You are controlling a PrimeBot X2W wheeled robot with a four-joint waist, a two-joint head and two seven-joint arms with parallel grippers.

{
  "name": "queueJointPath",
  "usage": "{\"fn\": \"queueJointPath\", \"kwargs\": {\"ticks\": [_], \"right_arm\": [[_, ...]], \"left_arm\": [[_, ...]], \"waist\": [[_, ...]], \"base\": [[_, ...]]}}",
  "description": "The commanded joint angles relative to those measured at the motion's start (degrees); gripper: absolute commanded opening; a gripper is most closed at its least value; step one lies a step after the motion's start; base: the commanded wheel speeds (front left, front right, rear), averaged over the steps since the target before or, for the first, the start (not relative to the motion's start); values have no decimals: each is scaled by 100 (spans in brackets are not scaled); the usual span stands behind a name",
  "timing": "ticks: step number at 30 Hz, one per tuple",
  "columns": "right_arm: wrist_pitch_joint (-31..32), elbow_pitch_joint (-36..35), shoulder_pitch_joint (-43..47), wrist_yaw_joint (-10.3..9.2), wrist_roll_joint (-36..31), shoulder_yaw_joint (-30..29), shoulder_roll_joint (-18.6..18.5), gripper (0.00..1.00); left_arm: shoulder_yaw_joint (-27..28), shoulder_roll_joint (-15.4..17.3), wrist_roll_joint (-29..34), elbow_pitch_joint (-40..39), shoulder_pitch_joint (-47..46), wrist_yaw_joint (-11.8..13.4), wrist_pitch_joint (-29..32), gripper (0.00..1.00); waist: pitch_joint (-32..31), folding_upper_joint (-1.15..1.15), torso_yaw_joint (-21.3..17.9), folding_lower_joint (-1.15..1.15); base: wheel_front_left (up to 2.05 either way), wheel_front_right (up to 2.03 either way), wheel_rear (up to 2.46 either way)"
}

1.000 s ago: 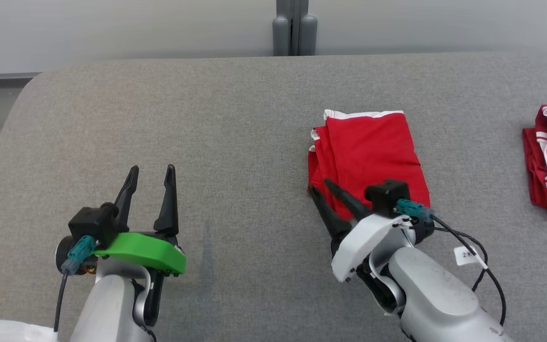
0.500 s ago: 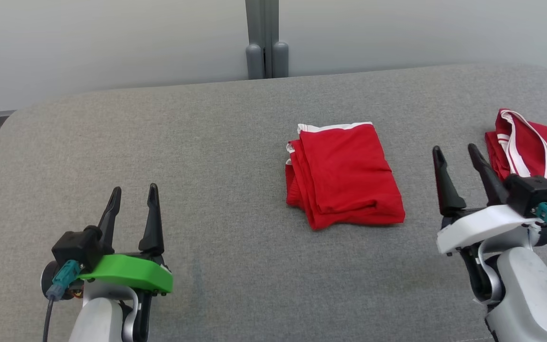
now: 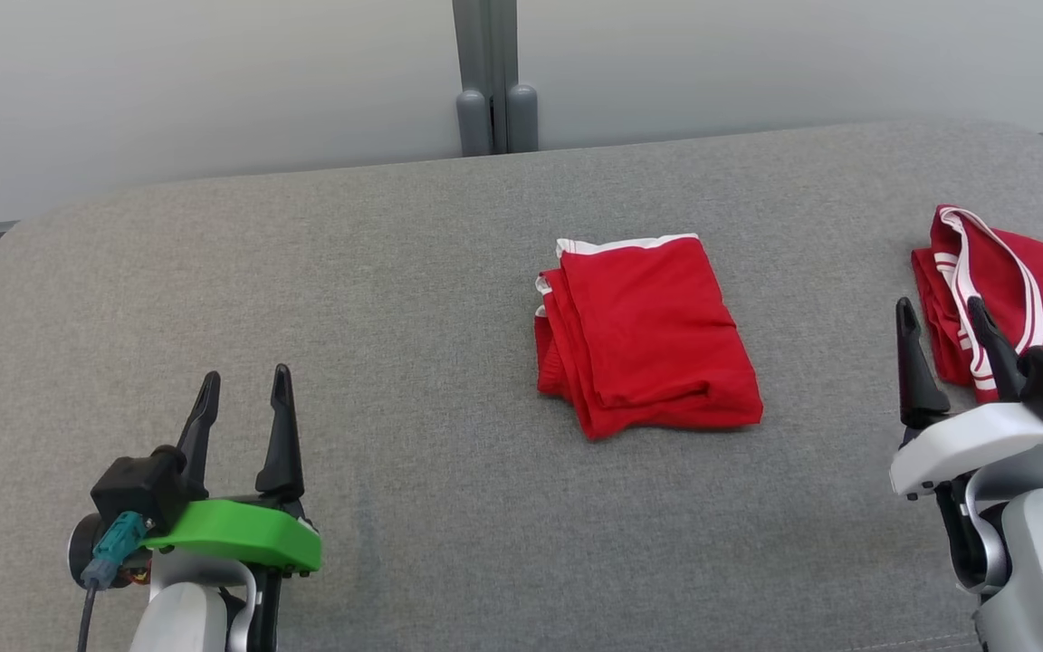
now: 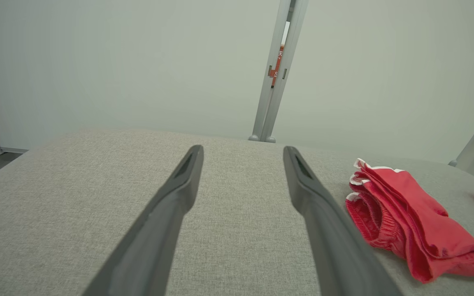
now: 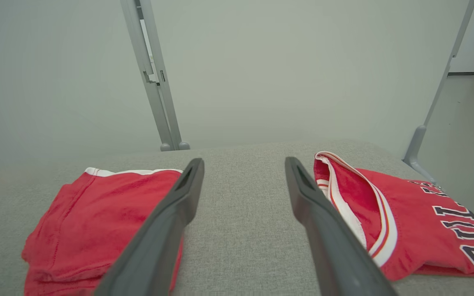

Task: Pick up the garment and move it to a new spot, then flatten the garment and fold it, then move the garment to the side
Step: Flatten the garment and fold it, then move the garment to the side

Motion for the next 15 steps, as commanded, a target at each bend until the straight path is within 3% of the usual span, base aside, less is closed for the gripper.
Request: {"fn": "queueJointPath", "kwargs": {"ticks": [1, 15], "right_arm": [[12, 27, 100, 0, -17, 36, -6, 100], [187, 132, 8, 0, 337, 747, -154, 100]], "left_arm": [[19, 19, 67, -24, 75, -9, 3, 100], [7, 19, 79, 61, 10, -33, 3, 100]], "waist": [[-5, 0, 3, 0], [-2, 0, 10, 0]], "base": [[0, 0, 0], [0, 0, 0]]}}
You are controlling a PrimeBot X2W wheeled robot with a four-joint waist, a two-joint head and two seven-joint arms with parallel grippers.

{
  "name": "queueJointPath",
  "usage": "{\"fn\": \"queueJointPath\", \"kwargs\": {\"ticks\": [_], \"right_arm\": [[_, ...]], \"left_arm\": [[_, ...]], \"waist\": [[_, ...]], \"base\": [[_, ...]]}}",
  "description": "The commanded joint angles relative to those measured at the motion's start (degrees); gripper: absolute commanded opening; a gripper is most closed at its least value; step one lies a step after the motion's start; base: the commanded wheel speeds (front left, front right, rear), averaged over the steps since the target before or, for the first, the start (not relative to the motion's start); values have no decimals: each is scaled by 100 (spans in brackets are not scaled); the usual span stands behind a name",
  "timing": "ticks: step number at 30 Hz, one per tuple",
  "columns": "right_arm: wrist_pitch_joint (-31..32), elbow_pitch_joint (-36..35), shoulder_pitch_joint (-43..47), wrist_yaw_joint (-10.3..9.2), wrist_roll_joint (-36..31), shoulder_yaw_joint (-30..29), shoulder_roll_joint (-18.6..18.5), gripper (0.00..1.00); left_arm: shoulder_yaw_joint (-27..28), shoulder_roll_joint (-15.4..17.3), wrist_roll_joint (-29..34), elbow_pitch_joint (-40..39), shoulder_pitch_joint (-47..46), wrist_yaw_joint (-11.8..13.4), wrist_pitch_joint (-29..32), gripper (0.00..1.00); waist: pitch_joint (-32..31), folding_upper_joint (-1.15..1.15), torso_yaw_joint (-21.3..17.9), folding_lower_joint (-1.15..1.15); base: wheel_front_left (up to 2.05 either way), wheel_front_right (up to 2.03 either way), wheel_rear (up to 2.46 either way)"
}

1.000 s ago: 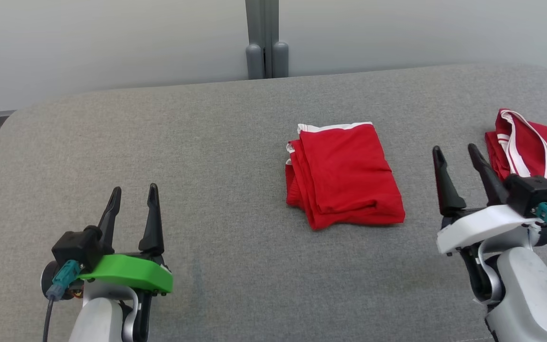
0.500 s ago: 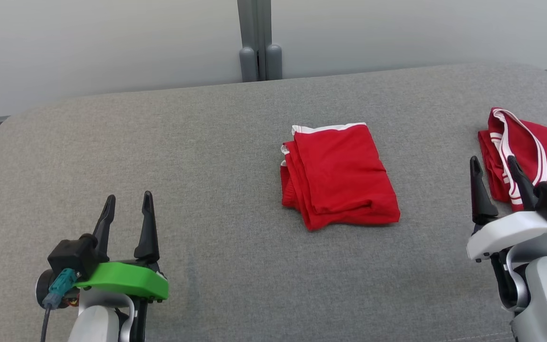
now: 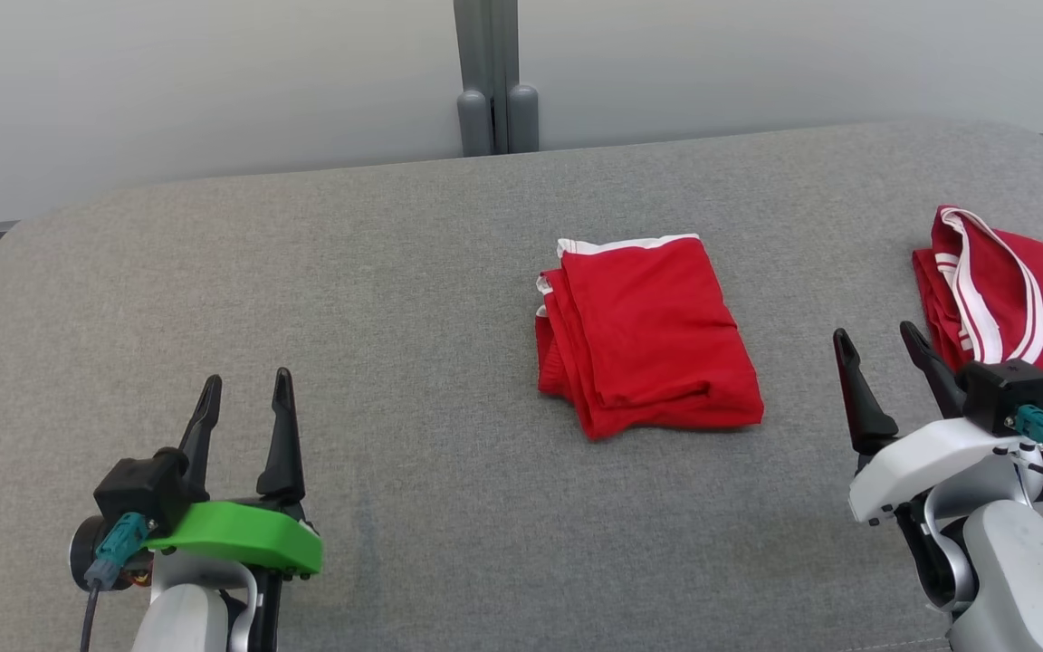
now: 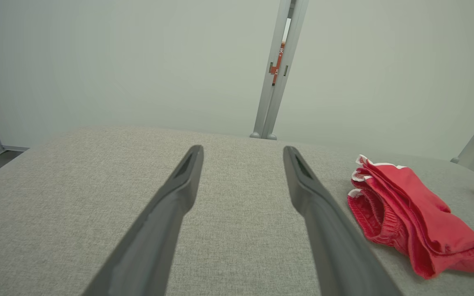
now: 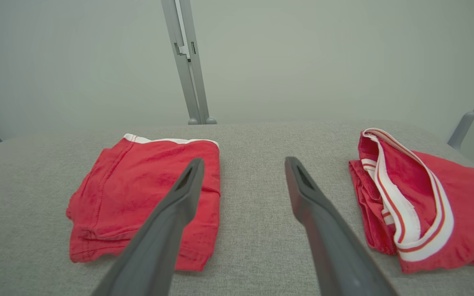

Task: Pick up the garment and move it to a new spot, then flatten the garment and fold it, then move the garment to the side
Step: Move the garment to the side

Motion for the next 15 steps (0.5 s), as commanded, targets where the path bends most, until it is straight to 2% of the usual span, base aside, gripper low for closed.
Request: {"fn": "queueJointPath", "kwargs": {"ticks": [1, 11, 15], "right_arm": [[2, 21, -57, 0, 28, 12, -45, 100], [37, 94, -111, 0, 39, -2, -42, 100], [326, 151, -392, 0, 134, 173, -84, 100]], "left_arm": [[-7, 19, 24, 6, 7, -29, 3, 100], [-17, 19, -6, 26, 15, -35, 3, 100], [-51, 19, -34, -22, -27, -36, 3, 100]], "waist": [[3, 0, 8, 0], [16, 0, 22, 0], [116, 0, 53, 0]], "base": [[0, 0, 0], [0, 0, 0], [0, 0, 0]]}}
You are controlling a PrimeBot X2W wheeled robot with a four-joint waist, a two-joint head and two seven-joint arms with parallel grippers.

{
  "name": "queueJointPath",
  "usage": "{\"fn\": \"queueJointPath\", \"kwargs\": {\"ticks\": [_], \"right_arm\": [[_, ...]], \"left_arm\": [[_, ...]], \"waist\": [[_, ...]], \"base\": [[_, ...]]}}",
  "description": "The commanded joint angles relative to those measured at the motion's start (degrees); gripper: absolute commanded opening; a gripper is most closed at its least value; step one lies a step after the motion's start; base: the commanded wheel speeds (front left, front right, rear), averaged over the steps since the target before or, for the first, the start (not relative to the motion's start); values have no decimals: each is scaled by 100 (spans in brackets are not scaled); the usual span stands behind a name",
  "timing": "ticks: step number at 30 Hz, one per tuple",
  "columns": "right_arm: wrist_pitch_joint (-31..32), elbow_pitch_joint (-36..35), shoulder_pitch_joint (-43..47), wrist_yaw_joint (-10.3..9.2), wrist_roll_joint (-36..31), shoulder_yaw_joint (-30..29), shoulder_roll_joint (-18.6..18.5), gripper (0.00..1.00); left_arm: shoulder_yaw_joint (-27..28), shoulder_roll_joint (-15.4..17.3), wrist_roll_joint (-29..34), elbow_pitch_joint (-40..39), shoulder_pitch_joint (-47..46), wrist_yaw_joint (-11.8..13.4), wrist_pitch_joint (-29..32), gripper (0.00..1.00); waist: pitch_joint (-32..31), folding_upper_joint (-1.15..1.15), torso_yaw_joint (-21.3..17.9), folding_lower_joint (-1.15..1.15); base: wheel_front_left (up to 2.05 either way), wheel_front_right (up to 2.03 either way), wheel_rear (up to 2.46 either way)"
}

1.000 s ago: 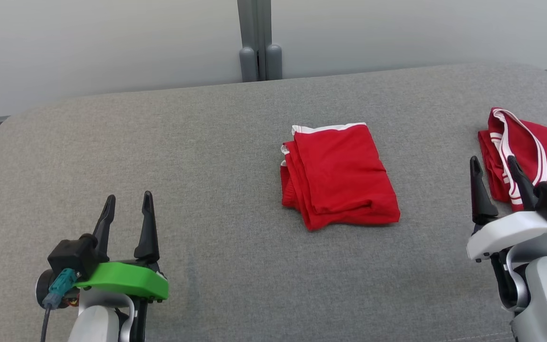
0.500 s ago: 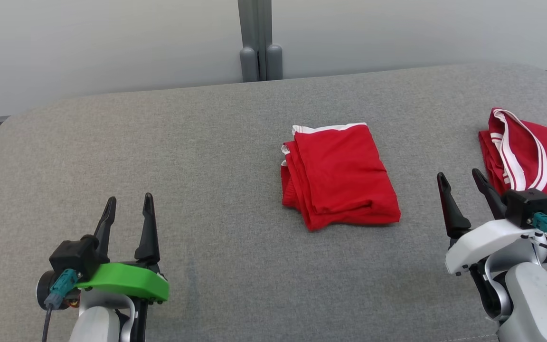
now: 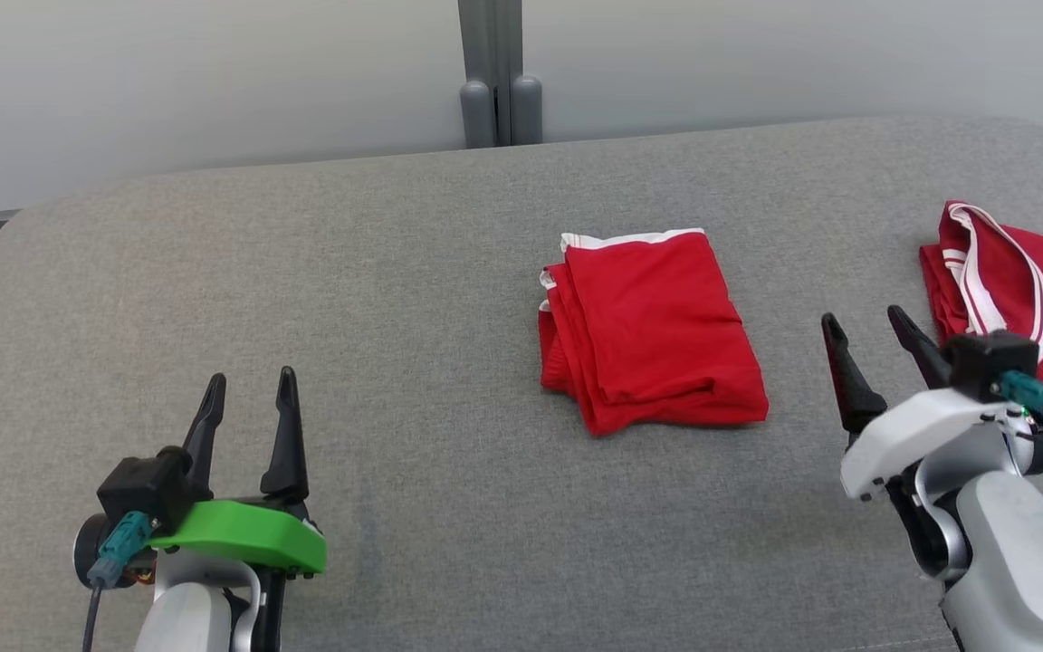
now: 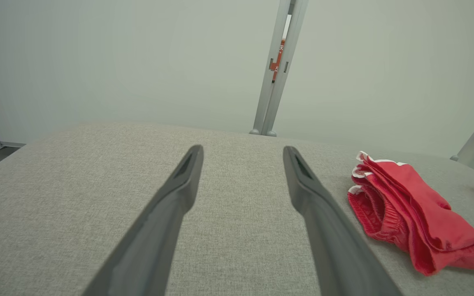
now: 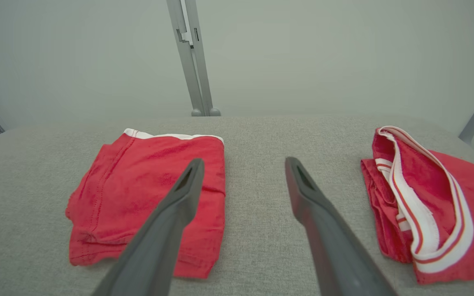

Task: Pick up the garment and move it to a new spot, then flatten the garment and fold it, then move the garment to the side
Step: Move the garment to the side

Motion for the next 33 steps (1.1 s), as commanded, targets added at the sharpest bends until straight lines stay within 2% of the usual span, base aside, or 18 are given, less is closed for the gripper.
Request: {"fn": "queueJointPath", "kwargs": {"ticks": [1, 9, 13, 23, 31, 32, 33], "right_arm": [[167, 49, -214, 0, 88, 37, -17, 100], [1776, 1002, -1427, 0, 390, 251, -116, 100], [2276, 1657, -1852, 0, 463, 286, -46, 100], [2509, 2929, -2389, 0, 205, 228, -3, 100], [2654, 3495, -2570, 2, 328, 404, 102, 100], [2557, 3469, -2590, 3, 389, 458, 141, 97], [2476, 3437, -2611, 4, 402, 521, 148, 16]], "left_arm": [[-13, 19, -8, -28, -47, -35, 3, 100], [-261, 20, -109, -22, -293, -31, 3, 100], [-369, 19, -186, -44, -398, -33, 3, 100], [-526, 19, -315, -113, -553, -36, 3, 100], [-555, 18, -272, -126, -652, -38, 3, 100], [-563, 18, -262, -128, -671, -38, 3, 100], [-563, 18, -253, -130, -692, -37, 3, 100]], "waist": [[74, 0, 33, 0], [416, 0, 428, 0], [593, 0, 644, 0], [928, 0, 958, 0], [1099, 0, 1004, 0], [1099, 0, 992, 0], [1098, 0, 978, 0]], "base": [[0, 0, 0], [0, 0, 0], [0, 0, 0], [0, 0, 0], [0, 0, 0], [0, 0, 0], [0, 0, 0]]}}
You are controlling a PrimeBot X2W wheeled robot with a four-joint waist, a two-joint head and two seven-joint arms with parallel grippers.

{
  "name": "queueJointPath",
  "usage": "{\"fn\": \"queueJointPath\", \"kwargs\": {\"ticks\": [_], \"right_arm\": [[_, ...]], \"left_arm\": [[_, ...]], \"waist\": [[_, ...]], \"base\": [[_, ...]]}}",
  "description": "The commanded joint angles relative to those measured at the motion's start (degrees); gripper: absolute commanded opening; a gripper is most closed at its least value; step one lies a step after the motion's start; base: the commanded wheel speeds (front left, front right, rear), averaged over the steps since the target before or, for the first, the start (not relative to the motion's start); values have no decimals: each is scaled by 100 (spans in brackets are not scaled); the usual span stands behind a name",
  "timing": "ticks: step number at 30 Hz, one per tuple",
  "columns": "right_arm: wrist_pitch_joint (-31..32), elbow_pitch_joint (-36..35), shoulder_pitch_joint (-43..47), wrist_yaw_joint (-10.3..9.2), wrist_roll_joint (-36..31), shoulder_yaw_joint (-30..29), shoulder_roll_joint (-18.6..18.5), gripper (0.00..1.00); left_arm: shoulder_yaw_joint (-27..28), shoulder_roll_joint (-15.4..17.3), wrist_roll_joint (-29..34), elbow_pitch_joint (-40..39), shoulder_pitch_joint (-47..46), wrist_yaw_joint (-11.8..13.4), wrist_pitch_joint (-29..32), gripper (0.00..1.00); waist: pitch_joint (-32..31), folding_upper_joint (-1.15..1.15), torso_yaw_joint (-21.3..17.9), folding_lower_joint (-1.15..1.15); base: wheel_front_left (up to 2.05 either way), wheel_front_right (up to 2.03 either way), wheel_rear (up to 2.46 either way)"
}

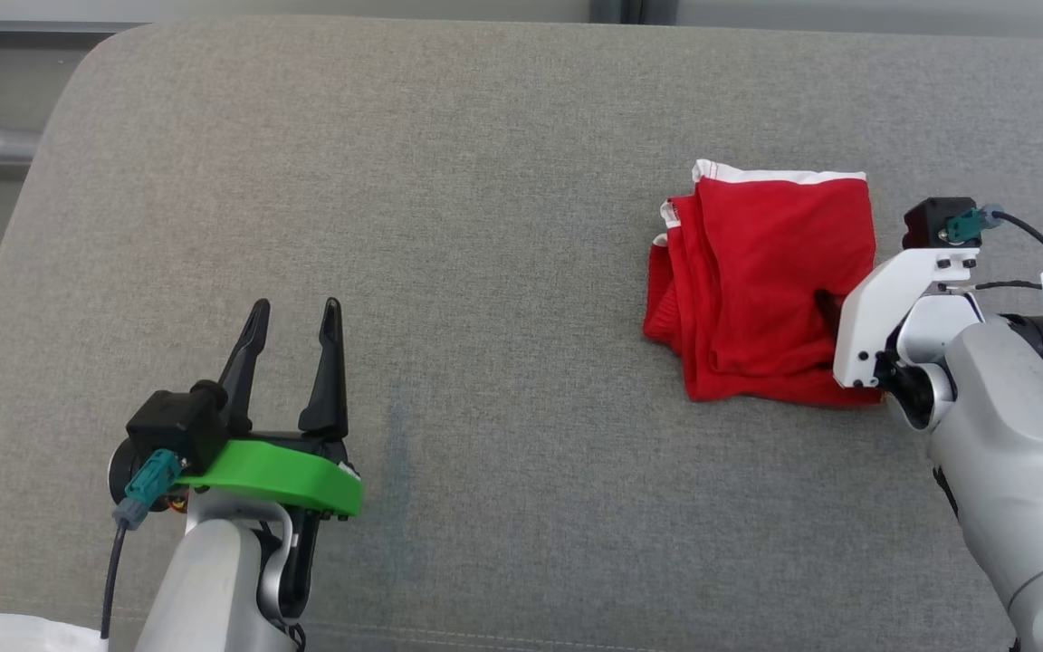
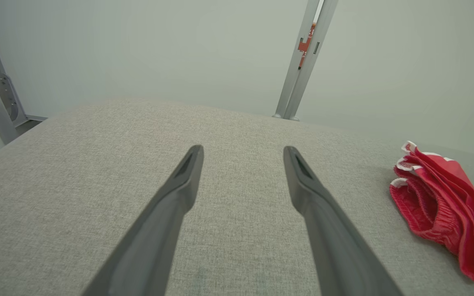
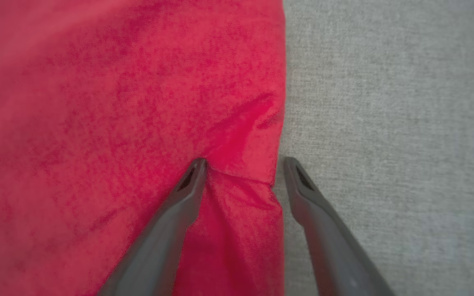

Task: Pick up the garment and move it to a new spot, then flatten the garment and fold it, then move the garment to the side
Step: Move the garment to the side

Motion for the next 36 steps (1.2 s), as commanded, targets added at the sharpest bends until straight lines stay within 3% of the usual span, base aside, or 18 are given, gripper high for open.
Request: {"fn": "queueJointPath", "kwargs": {"ticks": [1, 10, 22, 28, 36], "right_arm": [[-11, 78, 95, 9, 37, 181, 105, 0], [-49, -99, -242, 0, -45, 1119, -250, 0], [387, -647, -1344, 0, 261, 2333, -588, 0], [449, -784, -1672, 0, 407, 2467, -1195, 0], [120, -644, -1698, 1, 77, 2066, -2211, 0]], "left_arm": [[-9, 18, 9, -8, -117, -18, 3, 100], [268, 19, 255, -65, 52, -15, 3, 100], [921, 147, 570, -530, 259, -17, 3, 100], [1004, 187, 610, -834, 113, -17, 3, 100], [780, 301, 680, -968, -190, -18, 3, 100]], "waist": [[-10, 0, -32, 0], [-224, 0, -399, 0], [76, 0, -1713, 0], [436, 0, -2102, 0], [950, 0, -2053, 0]], "base": [[0, 0, 0], [0, 0, 0], [0, 0, 0], [0, 0, 0], [0, 0, 0]]}}
